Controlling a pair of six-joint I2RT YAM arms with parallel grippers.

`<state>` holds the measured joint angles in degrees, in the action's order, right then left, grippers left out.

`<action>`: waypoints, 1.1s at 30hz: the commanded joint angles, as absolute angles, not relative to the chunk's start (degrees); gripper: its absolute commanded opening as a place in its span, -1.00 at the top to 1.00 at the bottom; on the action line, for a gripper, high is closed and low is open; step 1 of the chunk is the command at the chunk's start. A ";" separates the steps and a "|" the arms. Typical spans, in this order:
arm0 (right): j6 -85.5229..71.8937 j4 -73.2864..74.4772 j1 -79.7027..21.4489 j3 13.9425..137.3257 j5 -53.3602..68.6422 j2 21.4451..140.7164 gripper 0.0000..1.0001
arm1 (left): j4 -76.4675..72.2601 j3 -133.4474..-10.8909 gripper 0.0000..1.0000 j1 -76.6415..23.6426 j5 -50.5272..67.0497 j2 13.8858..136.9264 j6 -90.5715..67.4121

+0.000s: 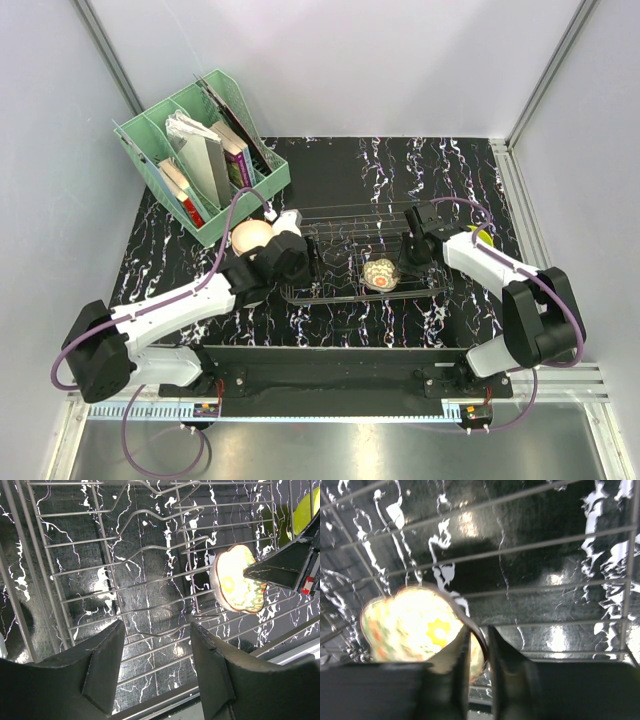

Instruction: Unload the bowls from the dish rack

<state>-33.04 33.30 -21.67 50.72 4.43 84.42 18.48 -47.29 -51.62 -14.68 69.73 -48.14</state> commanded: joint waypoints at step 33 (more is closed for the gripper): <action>-29.53 47.29 1.02 70.40 -11.08 66.18 0.95 | 15.47 -44.12 -0.17 -51.85 -15.82 66.45 -49.22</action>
<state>-32.49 47.31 -5.80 68.64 -11.20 64.40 17.54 -44.38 -51.62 -14.76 68.62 -48.99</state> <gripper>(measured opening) 0.153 0.584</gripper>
